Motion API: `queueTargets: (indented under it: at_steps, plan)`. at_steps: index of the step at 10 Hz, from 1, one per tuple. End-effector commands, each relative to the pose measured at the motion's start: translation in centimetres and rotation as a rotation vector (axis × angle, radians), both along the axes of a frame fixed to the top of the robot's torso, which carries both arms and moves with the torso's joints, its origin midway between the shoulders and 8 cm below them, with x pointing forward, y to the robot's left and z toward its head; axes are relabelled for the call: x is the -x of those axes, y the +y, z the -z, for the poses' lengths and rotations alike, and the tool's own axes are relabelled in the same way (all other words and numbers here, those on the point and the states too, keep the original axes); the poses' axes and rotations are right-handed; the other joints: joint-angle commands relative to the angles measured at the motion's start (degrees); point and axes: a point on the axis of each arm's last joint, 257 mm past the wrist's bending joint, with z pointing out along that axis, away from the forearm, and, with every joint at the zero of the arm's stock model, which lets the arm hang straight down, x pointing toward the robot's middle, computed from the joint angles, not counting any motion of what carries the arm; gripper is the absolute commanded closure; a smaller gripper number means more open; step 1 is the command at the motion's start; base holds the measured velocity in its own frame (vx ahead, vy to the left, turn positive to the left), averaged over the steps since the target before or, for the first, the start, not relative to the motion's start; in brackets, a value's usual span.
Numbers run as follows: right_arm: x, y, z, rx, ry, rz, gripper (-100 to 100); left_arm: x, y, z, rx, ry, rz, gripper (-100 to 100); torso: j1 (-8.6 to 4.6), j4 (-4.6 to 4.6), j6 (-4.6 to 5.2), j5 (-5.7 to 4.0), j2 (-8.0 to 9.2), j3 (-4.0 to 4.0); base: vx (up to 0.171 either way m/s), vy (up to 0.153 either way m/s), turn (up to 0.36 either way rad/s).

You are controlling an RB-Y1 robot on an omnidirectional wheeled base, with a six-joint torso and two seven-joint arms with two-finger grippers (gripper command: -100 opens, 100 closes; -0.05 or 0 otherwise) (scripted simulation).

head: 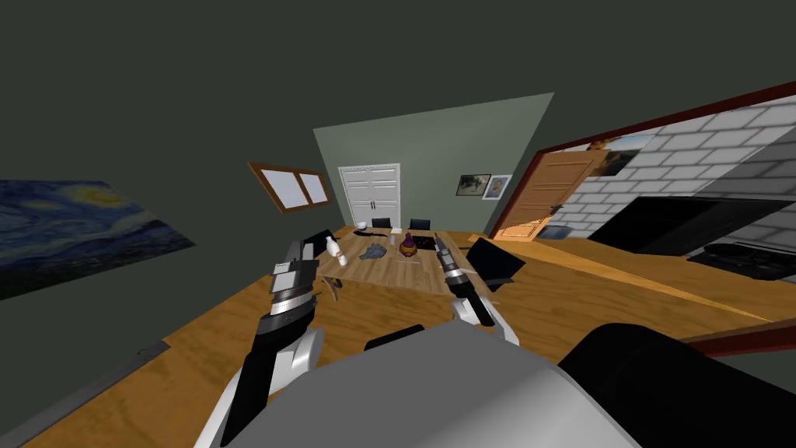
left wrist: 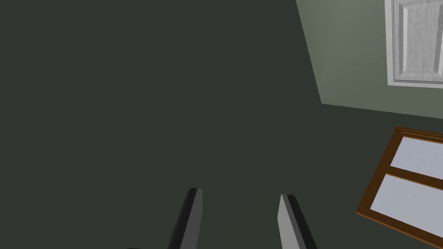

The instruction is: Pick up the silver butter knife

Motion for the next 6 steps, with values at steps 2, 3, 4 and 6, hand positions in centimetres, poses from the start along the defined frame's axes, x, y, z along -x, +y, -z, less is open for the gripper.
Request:
queueTargets:
  at_steps: [2, 3, 4, 6]
  plan:
    - [-0.8, 0.7, 2.6, 0.056, 0.045, -0.045, -100, 0.0, 0.0, 0.0, 0.000, 0.000, 0.000, 0, 0.01, 0.00, -0.03, 0.00, 0.00, 0.00, -0.010, 0.002, 0.261]
    - [-0.9, 0.5, 3.3, 0.059, 0.061, -0.043, -100, 0.0, 0.0, 0.0, 0.000, 0.000, 0.000, 0, 0.00, 0.00, -0.05, 0.00, 0.01, 0.00, -0.008, -0.010, 0.069]
    - [-1.3, 0.7, 4.7, 0.089, 0.088, -0.064, -100, 0.0, 0.0, 0.0, 0.000, 0.000, 0.000, 0, -0.03, 0.00, 0.02, -0.01, 0.01, 0.00, -0.008, -0.003, 0.151]
    - [-1.7, 0.7, 6.6, 0.119, 0.125, -0.082, -100, 0.0, 0.0, 0.0, 0.000, 0.000, 0.000, 0, -0.02, 0.00, -0.04, 0.00, 0.00, 0.00, -0.009, -0.010, 0.237]
